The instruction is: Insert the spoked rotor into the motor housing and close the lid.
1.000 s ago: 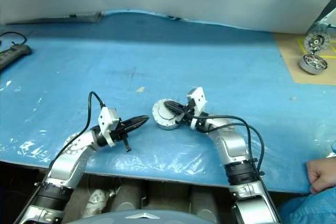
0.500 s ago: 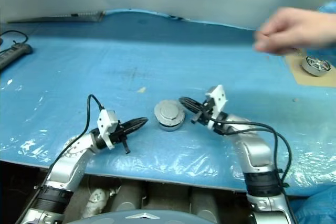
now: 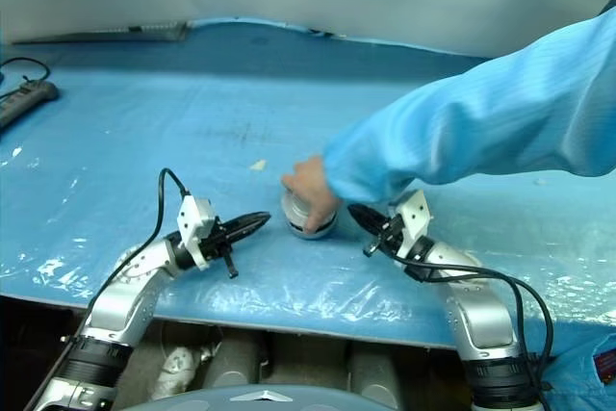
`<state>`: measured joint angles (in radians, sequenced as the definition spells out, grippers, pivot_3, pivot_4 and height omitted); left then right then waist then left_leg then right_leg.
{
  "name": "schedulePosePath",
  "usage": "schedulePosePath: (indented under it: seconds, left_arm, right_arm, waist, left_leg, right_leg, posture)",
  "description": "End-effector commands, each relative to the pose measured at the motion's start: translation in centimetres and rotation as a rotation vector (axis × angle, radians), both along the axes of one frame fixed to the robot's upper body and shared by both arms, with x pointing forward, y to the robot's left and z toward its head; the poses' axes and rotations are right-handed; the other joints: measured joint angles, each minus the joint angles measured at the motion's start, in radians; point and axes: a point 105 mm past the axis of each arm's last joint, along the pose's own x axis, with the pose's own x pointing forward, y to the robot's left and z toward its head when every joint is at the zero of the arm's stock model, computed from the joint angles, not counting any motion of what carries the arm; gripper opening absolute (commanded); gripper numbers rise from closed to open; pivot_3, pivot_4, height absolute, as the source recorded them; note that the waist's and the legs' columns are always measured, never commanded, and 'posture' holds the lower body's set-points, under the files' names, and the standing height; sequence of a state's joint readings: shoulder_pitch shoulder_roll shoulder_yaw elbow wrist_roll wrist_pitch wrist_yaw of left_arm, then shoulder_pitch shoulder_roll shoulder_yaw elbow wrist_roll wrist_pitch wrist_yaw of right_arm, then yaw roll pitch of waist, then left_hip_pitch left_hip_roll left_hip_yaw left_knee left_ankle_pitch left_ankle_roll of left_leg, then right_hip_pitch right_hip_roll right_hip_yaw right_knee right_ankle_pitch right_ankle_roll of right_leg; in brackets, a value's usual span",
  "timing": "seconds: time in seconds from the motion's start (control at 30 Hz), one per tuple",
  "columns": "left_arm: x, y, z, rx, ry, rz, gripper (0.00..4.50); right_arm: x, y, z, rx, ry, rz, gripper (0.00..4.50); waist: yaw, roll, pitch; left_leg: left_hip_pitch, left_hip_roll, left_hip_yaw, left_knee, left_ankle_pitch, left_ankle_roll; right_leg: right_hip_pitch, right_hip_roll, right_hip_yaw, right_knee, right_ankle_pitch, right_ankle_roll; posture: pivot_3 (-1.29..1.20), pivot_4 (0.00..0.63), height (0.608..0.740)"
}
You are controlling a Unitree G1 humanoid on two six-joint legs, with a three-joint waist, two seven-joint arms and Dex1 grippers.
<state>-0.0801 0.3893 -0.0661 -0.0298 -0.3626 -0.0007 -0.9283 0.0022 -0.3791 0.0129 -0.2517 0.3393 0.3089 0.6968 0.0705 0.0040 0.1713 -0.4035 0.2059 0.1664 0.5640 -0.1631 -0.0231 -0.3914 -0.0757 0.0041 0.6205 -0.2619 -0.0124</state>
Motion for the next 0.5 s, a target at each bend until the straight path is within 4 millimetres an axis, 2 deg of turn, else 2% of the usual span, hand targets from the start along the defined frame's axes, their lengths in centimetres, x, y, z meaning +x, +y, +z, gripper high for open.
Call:
schedulePosePath:
  seconds: [0.03,0.2,0.5]
  left_arm:
    - [0.2,-0.02,1.49,-0.011,-0.044,0.001,0.04]
    - [0.47,-0.3,1.62,-0.01,-0.043,0.003,0.04]
    - [-0.42,0.2,1.15,-0.005,-0.038,0.003,0.04]
  right_arm:
    - [-0.01,0.36,1.09,0.007,-0.05,0.011,0.0]
    - [0.2,0.26,1.1,0.009,-0.039,0.009,0.0]
    - [0.4,-0.11,0.56,-0.006,0.028,-0.01,0.0]
  waist:
    - [0.0,0.0,0.0]
    - [0.0,0.0,0.0]
    - [0.0,0.0,0.0]
  left_leg:
    - [0.0,0.0,0.0,0.0,0.0,0.0]
    - [0.0,0.0,0.0,0.0,0.0,0.0]
    - [0.0,0.0,0.0,0.0,0.0,0.0]
  right_leg:
    - [0.0,0.0,0.0,0.0,0.0,0.0]
    - [0.0,0.0,0.0,0.0,0.0,0.0]
    - [0.0,0.0,-0.001,0.0,0.0,0.0]
  posture:
    - [0.0,0.15,0.74]
    - [0.0,0.15,0.74]
    - [0.0,0.15,0.74]
